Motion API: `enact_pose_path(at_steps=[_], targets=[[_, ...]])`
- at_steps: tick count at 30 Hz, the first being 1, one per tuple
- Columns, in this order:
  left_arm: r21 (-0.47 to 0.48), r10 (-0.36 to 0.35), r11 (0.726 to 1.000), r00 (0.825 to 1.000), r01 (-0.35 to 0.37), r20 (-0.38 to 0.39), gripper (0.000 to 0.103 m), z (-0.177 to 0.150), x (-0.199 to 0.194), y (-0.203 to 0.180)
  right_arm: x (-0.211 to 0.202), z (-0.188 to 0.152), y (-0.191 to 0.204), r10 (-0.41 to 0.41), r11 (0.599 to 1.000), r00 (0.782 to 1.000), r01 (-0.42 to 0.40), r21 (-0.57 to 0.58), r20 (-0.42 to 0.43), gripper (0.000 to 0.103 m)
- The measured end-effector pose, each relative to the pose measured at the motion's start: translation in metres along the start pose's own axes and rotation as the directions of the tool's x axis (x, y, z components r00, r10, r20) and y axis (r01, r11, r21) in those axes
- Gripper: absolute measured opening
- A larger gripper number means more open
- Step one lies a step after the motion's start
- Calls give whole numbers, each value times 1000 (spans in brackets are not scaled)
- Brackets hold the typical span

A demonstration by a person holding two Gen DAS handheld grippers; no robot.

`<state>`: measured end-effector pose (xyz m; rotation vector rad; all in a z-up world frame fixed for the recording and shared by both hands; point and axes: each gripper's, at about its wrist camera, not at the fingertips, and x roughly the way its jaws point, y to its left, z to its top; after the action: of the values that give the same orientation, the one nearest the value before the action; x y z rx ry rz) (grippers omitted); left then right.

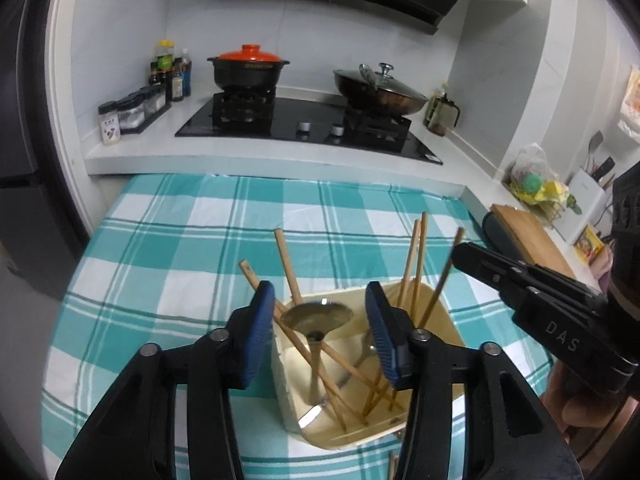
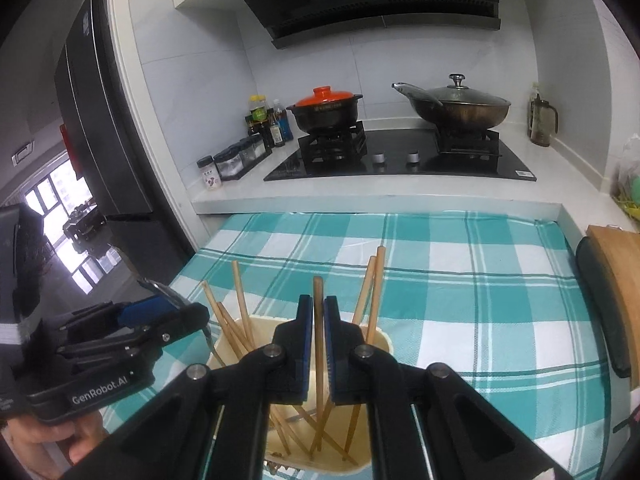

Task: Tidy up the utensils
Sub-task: 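Carry chopstick and spoon into the cream holder while both tools open to release, then lift both tools away from the cream holder, then grasp a wooden chopstick on the cloth with the right tool while the left tool grasps the other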

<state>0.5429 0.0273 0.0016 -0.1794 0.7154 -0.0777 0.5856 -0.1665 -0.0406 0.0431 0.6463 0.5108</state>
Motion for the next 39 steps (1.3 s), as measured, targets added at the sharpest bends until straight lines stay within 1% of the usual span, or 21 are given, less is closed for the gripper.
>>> enact_pose_path(at_steps=[1, 2, 3, 4, 6, 8, 11, 13, 16, 20, 22, 24, 26, 27, 28, 30, 31, 34, 36, 37, 39], targets=[[0, -1, 1000, 1000, 1, 12, 70, 1, -7, 1, 3, 1, 0, -2, 1000, 1000, 2, 4, 1, 8], [7, -1, 1000, 1000, 1, 27, 74, 2, -15, 2, 6, 2, 0, -5, 1000, 1000, 5, 10, 2, 11], [23, 2, 1000, 999, -3, 38, 75, 1, -26, 3, 5, 3, -1, -5, 1000, 1000, 5, 23, 8, 22], [43, 10, 999, 999, -12, 43, 78, 0, -36, 4, -1, 3, -1, -1, 999, 1000, 0, 43, 22, 37], [86, 37, 995, 998, -42, 49, 84, -7, -60, 9, -18, 3, -2, 4, 997, 998, -9, 72, 66, 49], [126, 59, 990, 997, -64, 42, 91, -21, -84, 16, -42, -2, 3, -2, 999, 995, -3, 54, 96, 49], [171, 68, 983, 998, -66, -9, 94, -56, -114, 31, -81, -19, 11, -22, 1000, 994, 23, -10, 104, 49], [189, 75, 980, 996, -63, -54, 94, -89, -130, 40, -104, -40, 15, -42, 997, 996, 47, -55, 82, 49], [184, 80, 981, 991, -59, -110, 94, -144, -146, 50, -130, -86, 21, -92, 987, 995, 95, -131, 29, 49], [116, 67, 992, 988, -51, -139, 94, -218, -157, 50, -155, -168, 25, -166, 969, 986, 158, -192, -22, 49], [51, 47, 998, 986, -39, -160, 94, -251, -156, 48, -164, -213, 25, -179, 973, 983, 171, -155, -41, 49], [-13, 16, 1000, 984, -19, -180, 94, -275, -153, 45, -166, -259, 22, -184, 981, 979, 177, -81, -86, 49], [-39, 5, 999, 983, -12, -183, 94, -291, -153, 41, -166, -296, 20, -193, 981, 974, 193, -9, -120, 39], [-34, 13, 999, 983, -20, -184, 94, -295, -153, 39, -166, -310, 19, -195, 979, 971, 200, 23, -139, 30], [-22, 25, 999, 983, -30, -182, 94, -297, -153, 37, -165, -321, 18, -187, 979, 969, 198, 53, -160, 25], [-1, 51, 999, 985, -52, -167, 94, -297, -154, 33, -162, -331, 19, -165, 977, 968, 186, 100, -191, 18], [0, 56, 998, 986, -57, -158, 94, -296, -156, 32, -159, -331, 22, -157, 979, 966, 180, 99, -204, 18], [-19, 49, 998, 991, -52, -126, 94, -292, -162, 34, -147, -321, 46, -111, 990, 969, 127, 62, -219, 17], [-26, 56, 998, 992, -59, -116, 94, -292, -165, 36, -136, -313, 62, -78, 994, 971, 94, 61, -226, 17], [-28, 61, 998, 992, -65, -115, 94, -293, -168, 38, -128, -310, 69, -72, 994, 971, 89, 62, -228, 17], [-28, 73, 997, 991, -76, -111, 94, -296, -172, 41, -111, -303, 79, -85, 992, 968, 103, 67, -238, 17]])
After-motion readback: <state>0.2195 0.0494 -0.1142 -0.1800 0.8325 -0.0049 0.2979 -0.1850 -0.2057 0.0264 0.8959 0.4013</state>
